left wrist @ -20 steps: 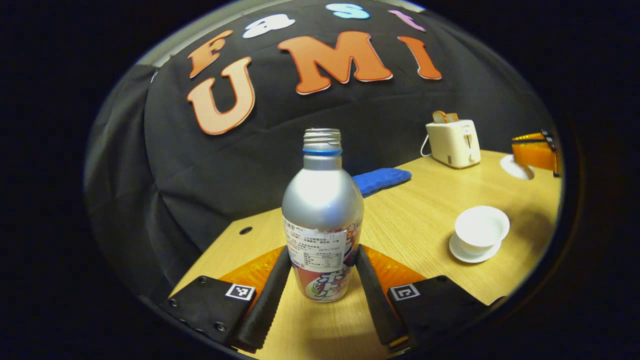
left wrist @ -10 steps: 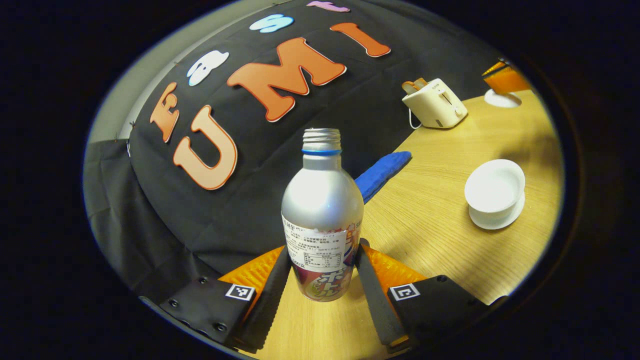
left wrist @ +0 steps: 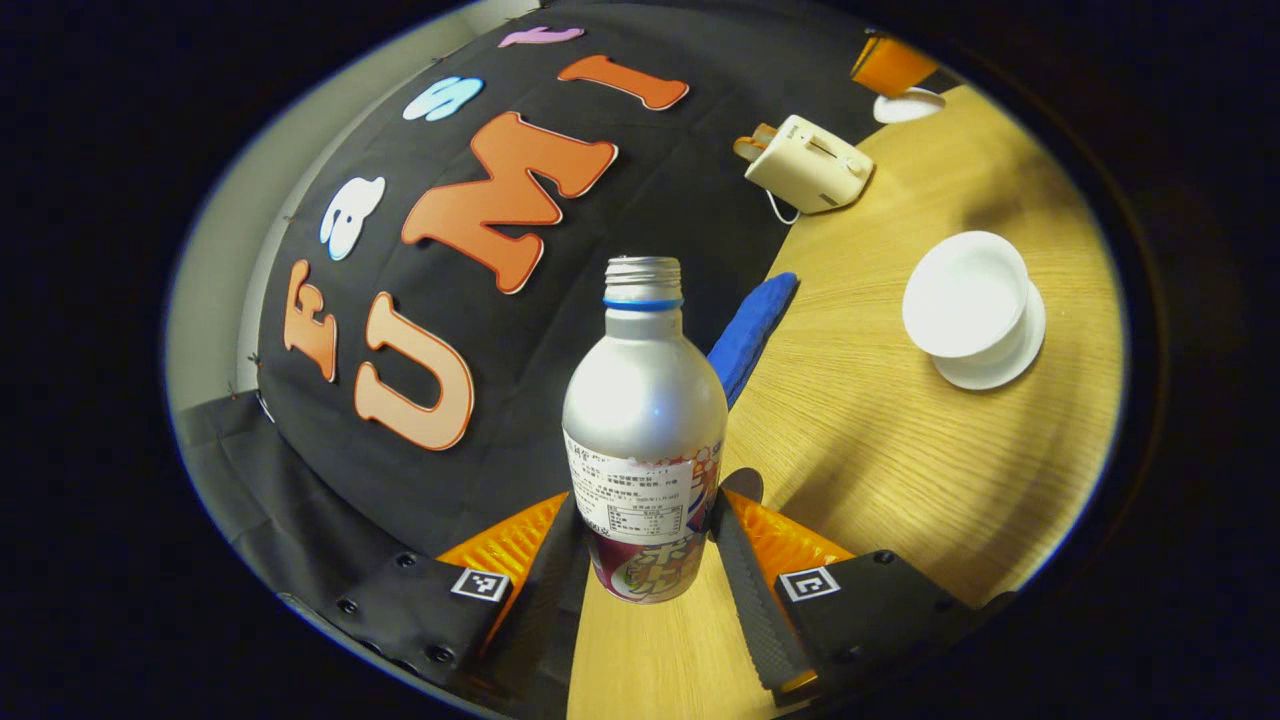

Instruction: Open the teacup lid with one hand, grasp the water bottle and pour water into the teacup with the other hand; after pouring, place the water bottle on the coaster and then close the teacup lid.

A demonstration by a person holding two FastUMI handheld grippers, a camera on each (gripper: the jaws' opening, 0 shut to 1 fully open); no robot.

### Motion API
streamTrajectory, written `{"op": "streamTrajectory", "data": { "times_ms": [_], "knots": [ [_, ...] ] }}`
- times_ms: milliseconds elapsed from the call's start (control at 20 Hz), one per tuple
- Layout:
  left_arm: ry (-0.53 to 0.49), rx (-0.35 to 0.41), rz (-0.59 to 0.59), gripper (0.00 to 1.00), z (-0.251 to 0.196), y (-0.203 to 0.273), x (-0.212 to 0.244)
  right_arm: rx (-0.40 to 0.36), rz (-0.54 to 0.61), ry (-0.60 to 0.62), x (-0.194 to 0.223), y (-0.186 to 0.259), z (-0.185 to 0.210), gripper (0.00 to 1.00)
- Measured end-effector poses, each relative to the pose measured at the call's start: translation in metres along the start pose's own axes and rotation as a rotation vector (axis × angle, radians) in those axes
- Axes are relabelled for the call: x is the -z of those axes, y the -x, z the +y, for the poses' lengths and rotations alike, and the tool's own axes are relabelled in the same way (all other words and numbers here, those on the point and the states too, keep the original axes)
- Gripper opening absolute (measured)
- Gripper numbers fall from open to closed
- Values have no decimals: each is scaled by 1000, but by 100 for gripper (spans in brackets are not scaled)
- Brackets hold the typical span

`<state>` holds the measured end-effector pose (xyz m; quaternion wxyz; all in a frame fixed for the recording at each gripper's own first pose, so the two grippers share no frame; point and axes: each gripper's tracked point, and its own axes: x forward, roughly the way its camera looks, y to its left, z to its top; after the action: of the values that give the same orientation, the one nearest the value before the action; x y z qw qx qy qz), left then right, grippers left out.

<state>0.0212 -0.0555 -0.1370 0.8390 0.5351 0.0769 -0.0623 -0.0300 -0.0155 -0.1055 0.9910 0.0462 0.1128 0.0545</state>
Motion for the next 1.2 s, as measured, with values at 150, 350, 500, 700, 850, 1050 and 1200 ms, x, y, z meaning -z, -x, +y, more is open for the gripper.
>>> {"op": "streamTrajectory", "data": {
  "times_ms": [150, 350, 500, 700, 850, 1050, 1200],
  "knots": [
    [-86, 0, -14, 83, -2, 0, 0, 2, -1, 0, 0, 0, 0, 23],
    [-214, -7, -32, 80, -9, -3, -4, 4, -1, 7, 0, 2, 0, 23],
    [-261, 5, -41, 81, -14, -6, -5, 0, 1, 7, 2, 3, 0, 23],
    [-346, 5, -53, 83, -14, -8, -13, 4, 6, 5, 6, 4, -4, 23],
    [-416, 5, -68, 83, -12, -6, -20, 9, 9, 4, 8, 5, -7, 23],
    [-501, 9, -92, 86, -11, -6, -31, 11, 9, -1, 9, 6, -10, 23],
    [-560, 15, -106, 80, -13, -6, -38, 12, 10, -4, 9, 8, -12, 23]
  ]
}}
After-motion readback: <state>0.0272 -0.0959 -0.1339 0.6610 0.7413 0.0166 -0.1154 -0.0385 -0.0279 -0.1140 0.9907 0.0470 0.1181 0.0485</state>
